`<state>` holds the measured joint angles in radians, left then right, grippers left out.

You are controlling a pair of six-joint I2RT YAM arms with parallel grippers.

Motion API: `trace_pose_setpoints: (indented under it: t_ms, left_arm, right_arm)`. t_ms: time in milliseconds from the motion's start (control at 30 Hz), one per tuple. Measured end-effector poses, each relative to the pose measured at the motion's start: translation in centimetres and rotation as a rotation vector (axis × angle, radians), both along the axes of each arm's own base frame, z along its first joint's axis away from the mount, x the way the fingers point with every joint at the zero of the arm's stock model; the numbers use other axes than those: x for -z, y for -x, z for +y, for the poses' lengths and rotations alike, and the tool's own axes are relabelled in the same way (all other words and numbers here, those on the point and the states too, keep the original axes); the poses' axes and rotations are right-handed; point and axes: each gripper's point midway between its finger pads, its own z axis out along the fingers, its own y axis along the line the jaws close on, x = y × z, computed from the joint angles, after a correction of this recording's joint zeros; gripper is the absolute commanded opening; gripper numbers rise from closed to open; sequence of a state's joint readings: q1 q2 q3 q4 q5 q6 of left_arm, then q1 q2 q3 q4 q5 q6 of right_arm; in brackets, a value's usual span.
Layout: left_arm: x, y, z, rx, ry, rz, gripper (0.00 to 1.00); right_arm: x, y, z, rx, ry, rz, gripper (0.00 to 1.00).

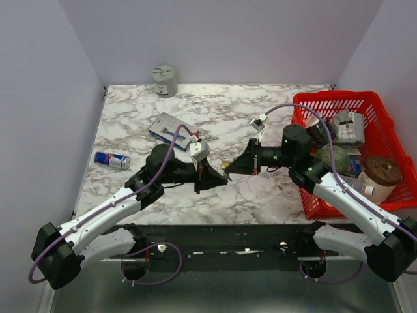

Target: Unlock with the key

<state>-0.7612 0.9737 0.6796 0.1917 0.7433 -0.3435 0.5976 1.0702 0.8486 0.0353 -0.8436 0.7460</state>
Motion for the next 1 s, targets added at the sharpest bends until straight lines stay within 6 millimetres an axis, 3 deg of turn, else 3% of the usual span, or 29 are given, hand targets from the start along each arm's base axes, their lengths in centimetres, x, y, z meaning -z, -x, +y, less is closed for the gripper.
trace_pose_setpoints:
  t_ms: [167, 300, 333, 433, 500, 633, 800, 1000]
  left_arm:
    - [0.6, 0.1, 0.1, 0.003, -0.02, -0.004, 0.0]
    - [1.4, 0.5, 0.3, 0.02, -0.048, 0.005, 0.0]
    - [1.4, 0.8, 0.3, 0.031, -0.05, 0.008, 0.0]
    - [1.7, 1.6, 0.3, 0.063, -0.058, 0.017, 0.0]
    - [2.0, 1.9, 0.4, 0.077, -0.066, 0.027, 0.0]
    - [3.1, 2.6, 0.6, 0.096, -0.091, 0.064, 0.0]
    - [3.9, 3.3, 0.7, 0.126, -0.108, 0.093, 0.0]
    - [4.2, 3.8, 0.6, 0.156, -0.114, 0.109, 0.0]
  right_arm:
    - [0.8, 0.0, -0.2, 0.01, 0.032, -0.007, 0.06]
    - [1.8, 0.0, -0.8, 0.025, 0.09, -0.037, 0.28]
    - [2.0, -0.2, -1.0, 0.037, 0.11, -0.051, 0.39]
    - [2.4, -0.5, -1.6, 0.05, 0.166, -0.101, 0.55]
    - [2.5, -0.4, -2.0, 0.046, 0.196, -0.139, 0.59]
    - [3.1, 0.5, -2.2, 0.009, 0.235, -0.197, 0.6]
    - [4.1, 2.6, -1.0, -0.083, 0.27, -0.247, 0.58]
    - [5.0, 2.7, -0.1, -0.119, 0.301, -0.265, 0.51]
